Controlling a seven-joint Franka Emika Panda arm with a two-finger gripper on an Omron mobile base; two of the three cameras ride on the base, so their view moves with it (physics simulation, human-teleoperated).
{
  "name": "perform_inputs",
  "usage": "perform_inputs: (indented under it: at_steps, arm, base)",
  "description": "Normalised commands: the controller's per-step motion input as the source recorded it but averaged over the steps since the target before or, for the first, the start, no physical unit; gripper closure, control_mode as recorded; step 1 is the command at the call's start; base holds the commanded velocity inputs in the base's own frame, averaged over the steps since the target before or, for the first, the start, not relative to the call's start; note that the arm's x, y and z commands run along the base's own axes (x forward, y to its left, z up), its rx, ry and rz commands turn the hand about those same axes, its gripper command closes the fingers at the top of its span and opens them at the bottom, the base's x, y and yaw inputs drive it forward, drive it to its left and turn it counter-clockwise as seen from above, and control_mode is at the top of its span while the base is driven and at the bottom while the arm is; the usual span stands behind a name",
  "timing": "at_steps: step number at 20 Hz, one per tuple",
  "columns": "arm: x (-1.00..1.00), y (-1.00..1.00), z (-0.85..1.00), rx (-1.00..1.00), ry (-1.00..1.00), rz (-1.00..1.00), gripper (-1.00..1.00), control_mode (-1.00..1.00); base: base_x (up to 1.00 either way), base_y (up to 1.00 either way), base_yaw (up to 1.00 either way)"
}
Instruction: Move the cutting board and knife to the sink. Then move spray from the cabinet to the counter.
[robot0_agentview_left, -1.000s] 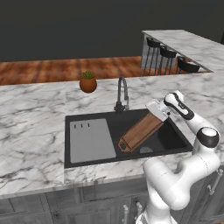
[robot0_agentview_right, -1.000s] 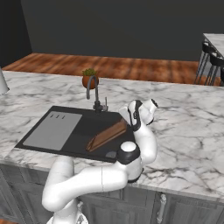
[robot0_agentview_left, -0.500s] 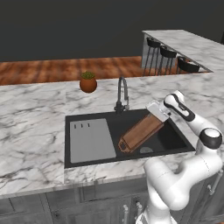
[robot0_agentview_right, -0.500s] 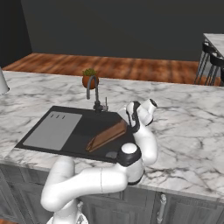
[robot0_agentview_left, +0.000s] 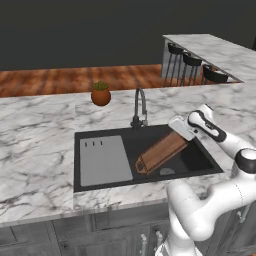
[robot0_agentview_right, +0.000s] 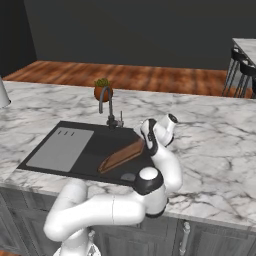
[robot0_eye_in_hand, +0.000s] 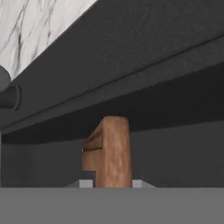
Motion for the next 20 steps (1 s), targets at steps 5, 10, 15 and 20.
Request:
perform_inputs:
  at_steps: [5,10,15,20]
  arm:
    - [-0.14,0.0,0.04,-0.08,-0.01,-0.11,1.0,-1.0]
    - [0.0,0.0,0.0,-0.11,-0.02,-0.06,1.0,-1.0]
    - [0.0,0.0,0.0,-0.11,-0.07,-0.04,1.0,-1.0]
    - [0.05,0.0,0.0,-0.11,-0.1,-0.03,1.0,-1.0]
  base:
    - [0.0,0.0,0.0]
    - [0.0,0.0,0.0]
    - [0.0,0.0,0.0]
    - [0.0,0.0,0.0]
